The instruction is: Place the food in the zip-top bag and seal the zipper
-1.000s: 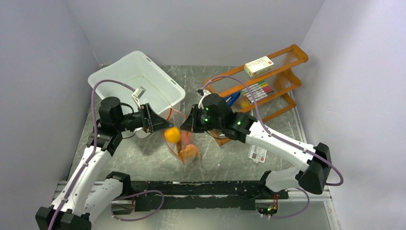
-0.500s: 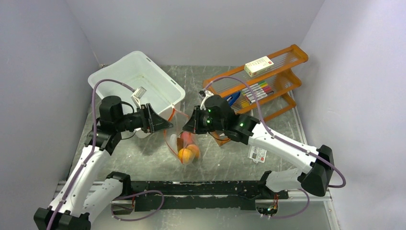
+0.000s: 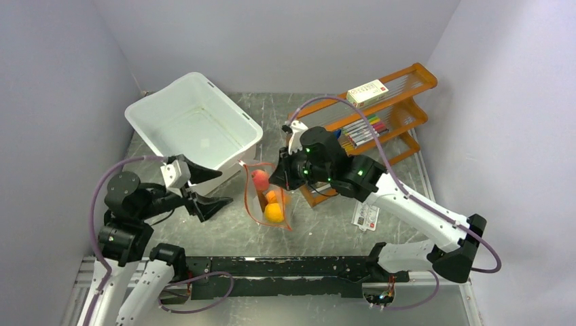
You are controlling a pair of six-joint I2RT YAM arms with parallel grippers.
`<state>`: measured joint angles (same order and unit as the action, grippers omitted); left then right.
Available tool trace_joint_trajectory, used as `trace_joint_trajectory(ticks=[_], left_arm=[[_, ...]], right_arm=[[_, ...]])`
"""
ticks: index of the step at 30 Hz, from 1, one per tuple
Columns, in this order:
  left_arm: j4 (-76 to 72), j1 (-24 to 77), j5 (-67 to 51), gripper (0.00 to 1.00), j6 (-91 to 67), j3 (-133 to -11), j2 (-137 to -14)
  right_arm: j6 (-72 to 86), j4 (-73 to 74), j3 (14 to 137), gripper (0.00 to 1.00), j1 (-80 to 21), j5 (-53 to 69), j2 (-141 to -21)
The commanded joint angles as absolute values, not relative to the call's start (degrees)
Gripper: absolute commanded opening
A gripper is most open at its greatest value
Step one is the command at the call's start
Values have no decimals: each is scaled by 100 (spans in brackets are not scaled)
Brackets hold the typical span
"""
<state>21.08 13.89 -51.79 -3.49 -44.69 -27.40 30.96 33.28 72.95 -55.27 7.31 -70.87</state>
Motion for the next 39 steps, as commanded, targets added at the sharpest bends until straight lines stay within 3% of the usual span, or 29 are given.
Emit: trace_joint_trajectory(ticks=[1,6,8,11,15,20,27,39], left_arm=[[1445,1424,-4632,75,-243,-4235,-2465],[1669,1424,-4191,72,-1730,-4587,-2812],[2137,1424,-4245,78,-2007,-4984,-3108],[2541,1419,-4704,85,-2329,-5318,-3376],[2508,1424,-4822,85,-2632,-5293,-3304],[3471,1423,-4160,79,-2300,-5394,-3422],[4460,1424,-3232,79,-1638,-5874,-3375],[3841,1424,-3832,71,-1465,-4943,-3330]], right_arm=[[3448,3617,7727,0,-5547,494,-6980],[5278,2481,6985,0,-5582,737,-6607],[5988,1907,6566,0,-5689,674,-6428],[6805,1564,6132,0,-6081,44,-6239],[7504,1350,5998,0,-6922,-1165,-6426],[7800,1194,6238,0,-7743,-2724,-6860],[8278,1087,6098,0,-7956,-3327,-6962],[8704,1046,5945,0,-8168,-3799,-6973]])
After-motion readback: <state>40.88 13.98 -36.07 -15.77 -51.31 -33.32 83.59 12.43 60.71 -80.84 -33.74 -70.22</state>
